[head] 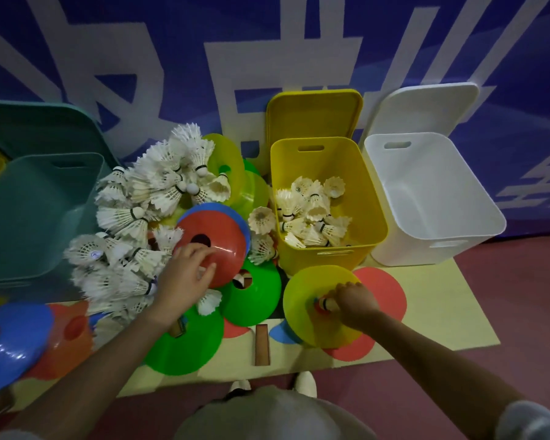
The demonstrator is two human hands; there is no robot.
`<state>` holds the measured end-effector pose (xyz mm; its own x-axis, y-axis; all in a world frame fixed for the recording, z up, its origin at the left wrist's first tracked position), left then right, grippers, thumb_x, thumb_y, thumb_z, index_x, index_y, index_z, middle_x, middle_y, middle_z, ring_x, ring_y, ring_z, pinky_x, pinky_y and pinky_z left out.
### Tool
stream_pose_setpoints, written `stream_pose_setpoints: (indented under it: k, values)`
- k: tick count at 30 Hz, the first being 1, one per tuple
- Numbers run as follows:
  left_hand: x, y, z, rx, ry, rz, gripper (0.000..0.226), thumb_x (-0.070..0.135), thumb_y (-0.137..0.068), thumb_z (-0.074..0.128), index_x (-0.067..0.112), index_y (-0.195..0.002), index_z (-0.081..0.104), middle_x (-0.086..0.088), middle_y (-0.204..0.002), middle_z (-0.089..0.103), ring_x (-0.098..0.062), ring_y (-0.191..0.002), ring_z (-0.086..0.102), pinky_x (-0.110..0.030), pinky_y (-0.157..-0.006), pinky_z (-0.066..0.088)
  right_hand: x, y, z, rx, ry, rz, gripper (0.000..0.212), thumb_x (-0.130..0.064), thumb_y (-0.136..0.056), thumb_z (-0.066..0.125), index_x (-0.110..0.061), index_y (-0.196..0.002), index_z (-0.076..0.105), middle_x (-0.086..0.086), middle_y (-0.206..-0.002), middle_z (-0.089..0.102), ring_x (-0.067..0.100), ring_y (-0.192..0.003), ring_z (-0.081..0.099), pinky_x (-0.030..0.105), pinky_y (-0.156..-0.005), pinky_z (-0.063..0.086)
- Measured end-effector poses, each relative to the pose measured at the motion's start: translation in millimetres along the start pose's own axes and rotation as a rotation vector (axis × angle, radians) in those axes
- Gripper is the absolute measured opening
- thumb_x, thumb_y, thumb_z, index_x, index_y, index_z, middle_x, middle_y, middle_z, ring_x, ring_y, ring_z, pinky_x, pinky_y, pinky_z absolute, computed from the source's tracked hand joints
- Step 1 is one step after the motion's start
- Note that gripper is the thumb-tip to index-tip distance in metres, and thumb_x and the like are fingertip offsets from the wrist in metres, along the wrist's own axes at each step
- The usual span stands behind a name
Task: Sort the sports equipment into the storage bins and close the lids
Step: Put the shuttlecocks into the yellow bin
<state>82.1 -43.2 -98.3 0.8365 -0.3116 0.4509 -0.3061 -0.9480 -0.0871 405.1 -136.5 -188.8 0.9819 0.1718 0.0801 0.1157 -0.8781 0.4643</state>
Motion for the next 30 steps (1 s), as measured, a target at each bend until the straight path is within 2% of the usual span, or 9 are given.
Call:
stream_pose_setpoints:
  k: [3, 6, 11, 14, 17, 20, 23, 26, 30]
  values:
    - [-22.8, 8.5, -12.9, 0.028, 0.04, -0.037, 0.038, 0.035, -0.088, 0.062, 0.017, -0.121, 0.06, -0.003, -0.12, 0.053, -0.021, -0.116, 0.045, -0.035, -0.094, 0.042, -11.3, -0.6, -17.4, 0.066, -0.224, 0.04, 0.043, -0.049, -0.091, 0.05, -0.024, -0.126, 0.053, 0.005, -0.118, 0.058, 0.026, -0.108, 0.057, 0.031, -0.079, 0.045]
    - [-48.6, 13.8, -13.1, -0.044, 0.049, -0.105, 0.05, 0.049, -0.085, 0.062, 0.021, -0.126, 0.056, -0.001, -0.124, 0.048, -0.021, -0.118, 0.043, -0.035, -0.092, 0.043, -29.2, 1.9, -33.3, 0.124, -0.589, 0.113, 0.049, -0.05, -0.089, 0.055, -0.02, -0.128, 0.054, 0.007, -0.11, 0.066, 0.022, -0.095, 0.062, 0.031, -0.07, 0.046]
    - [-58.0, 17.9, 0.2, -0.203, -0.06, -0.029, 0.058, 0.059, -0.083, 0.057, 0.031, -0.133, 0.048, 0.005, -0.141, 0.038, -0.018, -0.128, 0.036, -0.041, -0.096, 0.046, -74.1, 6.9, -45.8, 0.216, -1.027, 0.166, 0.032, -0.041, -0.088, 0.063, -0.019, -0.112, 0.064, 0.003, -0.101, 0.068, 0.018, -0.085, 0.063, 0.038, -0.071, 0.049]
    - [-58.0, 17.7, 10.8, -0.255, -0.163, 0.03, 0.07, 0.067, -0.077, 0.059, 0.031, -0.136, 0.044, 0.004, -0.144, 0.033, -0.021, -0.132, 0.029, -0.042, -0.095, 0.046, -95.2, 8.0, -45.7, 0.265, -1.151, 0.212, 0.023, -0.038, -0.088, 0.064, -0.023, -0.105, 0.065, 0.0, -0.097, 0.067, 0.012, -0.082, 0.062, 0.027, -0.066, 0.049]
    - [-55.1, 14.6, 13.8, -0.192, -0.205, 0.053, 0.066, 0.068, -0.075, 0.059, 0.027, -0.126, 0.051, 0.004, -0.137, 0.04, -0.022, -0.126, 0.034, -0.037, -0.09, 0.047, -111.4, 13.2, -51.0, 0.299, -1.23, 0.239, 0.022, -0.034, -0.089, 0.064, -0.02, -0.105, 0.065, 0.0, -0.094, 0.068, 0.008, -0.076, 0.061, 0.015, -0.058, 0.044]
    - [-51.6, 8.8, 9.4, -0.068, -0.151, 0.013, 0.05, 0.065, -0.078, 0.057, 0.025, -0.107, 0.058, 0.004, -0.122, 0.049, -0.023, -0.112, 0.044, -0.034, -0.082, 0.047, -123.1, 14.0, -51.2, 0.306, -1.312, 0.245, 0.024, -0.036, -0.088, 0.065, -0.017, -0.103, 0.065, 0.004, -0.092, 0.068, 0.012, -0.075, 0.063, 0.022, -0.06, 0.048]
    - [-52.7, 4.6, 6.7, 0.024, -0.118, -0.042, 0.038, 0.057, -0.08, 0.059, 0.023, -0.097, 0.059, -0.001, -0.116, 0.054, -0.026, -0.102, 0.051, -0.037, -0.079, 0.047, -130.6, 12.0, -49.8, 0.322, -1.366, 0.262, 0.03, -0.044, -0.084, 0.066, -0.019, -0.1, 0.065, 0.004, -0.09, 0.068, 0.02, -0.08, 0.066, 0.038, -0.068, 0.053]
    - [-53.0, 3.1, 12.7, -0.026, -0.177, -0.116, 0.049, 0.053, -0.081, 0.057, 0.023, -0.119, 0.055, -0.006, -0.131, 0.048, -0.029, -0.116, 0.048, -0.044, -0.095, 0.042, -135.9, 8.3, -48.3, 0.325, -1.361, 0.266, 0.027, -0.042, -0.085, 0.066, -0.02, -0.101, 0.065, 0.002, -0.09, 0.068, 0.02, -0.083, 0.066, 0.041, -0.072, 0.052]
    - [-50.2, 3.1, 15.8, -0.057, -0.141, -0.119, 0.058, 0.05, -0.081, 0.059, 0.023, -0.131, 0.049, -0.008, -0.139, 0.041, -0.03, -0.125, 0.042, -0.046, -0.102, 0.038, -140.6, 2.6, -50.4, 0.302, -1.346, 0.252, 0.03, -0.041, -0.087, 0.065, -0.018, -0.106, 0.064, -0.001, -0.093, 0.067, 0.012, -0.082, 0.063, 0.029, -0.067, 0.049]
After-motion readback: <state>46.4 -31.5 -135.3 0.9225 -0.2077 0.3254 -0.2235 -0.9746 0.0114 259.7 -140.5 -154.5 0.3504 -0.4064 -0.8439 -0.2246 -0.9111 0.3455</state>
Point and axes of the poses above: each hand's wrist, its own y-axis away from the middle knuckle, its own z-axis out of the palm, x = y × z, the point moved 7 cm from there along -y, towards the middle knuckle
